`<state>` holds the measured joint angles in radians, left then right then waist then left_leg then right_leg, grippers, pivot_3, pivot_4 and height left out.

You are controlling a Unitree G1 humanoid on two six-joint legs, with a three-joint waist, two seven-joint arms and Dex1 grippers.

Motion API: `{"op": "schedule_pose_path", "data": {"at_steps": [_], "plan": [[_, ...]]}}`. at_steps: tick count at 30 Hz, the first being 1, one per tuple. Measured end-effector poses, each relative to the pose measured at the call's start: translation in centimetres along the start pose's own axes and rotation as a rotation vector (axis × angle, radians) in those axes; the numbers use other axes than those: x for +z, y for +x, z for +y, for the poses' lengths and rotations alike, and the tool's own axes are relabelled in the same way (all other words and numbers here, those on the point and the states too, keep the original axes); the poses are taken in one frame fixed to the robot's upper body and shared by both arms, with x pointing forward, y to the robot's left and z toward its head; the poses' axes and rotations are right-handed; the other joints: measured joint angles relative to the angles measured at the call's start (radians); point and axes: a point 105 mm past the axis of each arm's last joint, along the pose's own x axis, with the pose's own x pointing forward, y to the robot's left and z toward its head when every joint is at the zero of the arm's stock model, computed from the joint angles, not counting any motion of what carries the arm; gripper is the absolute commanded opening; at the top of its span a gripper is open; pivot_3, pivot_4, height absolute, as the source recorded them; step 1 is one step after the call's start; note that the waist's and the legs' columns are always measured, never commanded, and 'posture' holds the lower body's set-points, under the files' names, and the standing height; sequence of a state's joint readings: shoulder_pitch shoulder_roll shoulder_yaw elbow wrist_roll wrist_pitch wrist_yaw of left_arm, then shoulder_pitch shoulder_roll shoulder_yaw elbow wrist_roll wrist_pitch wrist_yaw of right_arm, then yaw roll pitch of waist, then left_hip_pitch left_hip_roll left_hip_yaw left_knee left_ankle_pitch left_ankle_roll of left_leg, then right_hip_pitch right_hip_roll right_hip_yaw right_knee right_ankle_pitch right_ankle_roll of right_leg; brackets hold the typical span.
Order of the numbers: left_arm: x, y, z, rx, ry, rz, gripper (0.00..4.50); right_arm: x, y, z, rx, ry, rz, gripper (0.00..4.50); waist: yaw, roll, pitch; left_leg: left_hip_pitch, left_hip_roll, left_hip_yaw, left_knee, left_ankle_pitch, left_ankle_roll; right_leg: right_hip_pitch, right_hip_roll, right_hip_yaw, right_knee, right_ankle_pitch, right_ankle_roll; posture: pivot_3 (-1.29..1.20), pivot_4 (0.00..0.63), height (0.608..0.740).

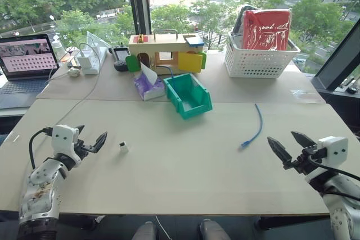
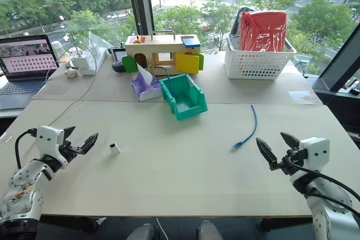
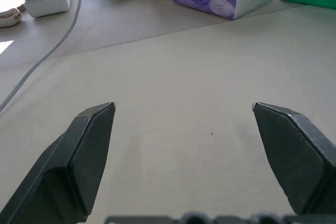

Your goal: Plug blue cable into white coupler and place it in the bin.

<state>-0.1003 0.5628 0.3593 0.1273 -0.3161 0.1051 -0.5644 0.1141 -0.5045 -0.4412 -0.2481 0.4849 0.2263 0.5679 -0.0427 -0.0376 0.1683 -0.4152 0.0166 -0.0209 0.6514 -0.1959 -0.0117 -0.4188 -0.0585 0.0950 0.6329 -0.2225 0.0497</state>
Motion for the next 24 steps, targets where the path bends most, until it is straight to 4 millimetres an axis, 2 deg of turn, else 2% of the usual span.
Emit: {"op": "schedule_pose_path", "data": {"at_steps": [3, 6, 8, 9, 10, 11, 15, 19, 21, 24], "plan": [[0.7, 0.5, 0.3, -0.034, -0.007, -0.003, 4.50, 0.0, 0.5, -0.2, 0.028, -0.004, 0.007, 4.45, 0.000, -0.001, 0.001, 0.000, 0.000, 0.000, 0.001, 0.000, 0.000, 0.000, 0.000, 0.000, 0.001, 0.000, 0.000, 0.00, 0.150, 0.729], [7.8, 2.8, 0.9, -0.168, -0.014, -0.141, 4.50, 2.2, 2.2, 0.1, 0.164, -0.042, 0.004, 4.45, 0.003, -0.003, 0.004, -0.003, 0.000, -0.002, 0.004, 0.004, -0.001, -0.002, 0.001, -0.001, 0.002, -0.001, 0.005, 0.00, 0.150, 0.729], [13.1, 3.0, -0.1, -0.320, 0.023, -0.236, 4.50, 3.8, 3.0, 1.1, 0.295, -0.100, 0.004, 4.45, 0.000, -0.002, 0.003, -0.001, 0.000, -0.001, 0.004, 0.003, -0.001, 0.002, 0.001, -0.001, 0.001, -0.001, 0.007, 0.00, 0.150, 0.729], [14.4, 2.9, -0.9, -0.390, 0.036, -0.251, 4.50, 3.8, 3.1, 1.5, 0.344, -0.115, 0.024, 4.45, -0.001, -0.001, 0.002, 0.000, -0.001, -0.001, 0.002, 0.003, 0.000, 0.004, 0.001, -0.001, -0.001, -0.002, 0.007, 0.00, 0.150, 0.729], [14.8, 2.8, -1.7, -0.449, 0.039, -0.248, 4.50, 3.8, 3.3, 1.8, 0.382, -0.122, 0.037, 4.45, -0.001, 0.000, 0.002, 0.002, -0.001, -0.001, 0.000, 0.003, 0.000, 0.006, 0.000, -0.001, -0.003, -0.002, 0.007, 0.00, 0.150, 0.729], [15.0, 2.6, -3.5, -0.584, 0.028, -0.203, 4.50, 3.1, 3.6, 2.3, 0.457, -0.141, 0.091, 4.45, -0.004, 0.001, 0.001, 0.003, -0.002, -0.001, -0.001, 0.002, 0.000, 0.006, 0.000, 0.000, -0.003, -0.003, 0.008, 0.00, 0.150, 0.729], [14.3, 1.6, -8.0, -0.879, 0.003, -0.075, 4.50, 1.8, 4.5, 2.4, 0.592, -0.257, 0.211, 4.45, -0.009, 0.001, 0.002, -0.004, -0.001, -0.001, -0.002, 0.002, 0.000, -0.004, 0.001, 0.000, -0.001, -0.001, 0.004, 0.00, 0.150, 0.729], [14.9, -0.1, -9.5, -1.031, 0.100, 0.017, 4.50, 1.4, 5.9, 2.4, 0.701, -0.356, 0.272, 4.45, -0.018, 0.001, 0.002, -0.004, 0.000, -0.001, -0.001, 0.002, 0.000, -0.003, 0.001, 0.000, -0.001, 0.000, 0.002, 0.00, 0.150, 0.729], [15.3, -1.1, -10.3, -1.107, 0.168, 0.048, 4.50, 1.0, 6.6, 2.3, 0.764, -0.399, 0.310, 4.45, -0.023, 0.002, 0.003, -0.004, -0.001, -0.001, -0.001, 0.002, 0.000, -0.003, 0.001, 0.000, -0.002, -0.002, 0.007, 0.00, 0.150, 0.729], [15.2, -2.1, -10.7, -1.151, 0.197, 0.091, 4.50, -0.1, 7.0, 2.1, 0.854, -0.463, 0.379, 4.45, -0.024, 0.002, 0.003, -0.004, -0.001, -0.001, -0.001, 0.002, 0.000, -0.003, 0.001, 0.000, -0.001, -0.003, 0.007, 0.00, 0.150, 0.729]]}}
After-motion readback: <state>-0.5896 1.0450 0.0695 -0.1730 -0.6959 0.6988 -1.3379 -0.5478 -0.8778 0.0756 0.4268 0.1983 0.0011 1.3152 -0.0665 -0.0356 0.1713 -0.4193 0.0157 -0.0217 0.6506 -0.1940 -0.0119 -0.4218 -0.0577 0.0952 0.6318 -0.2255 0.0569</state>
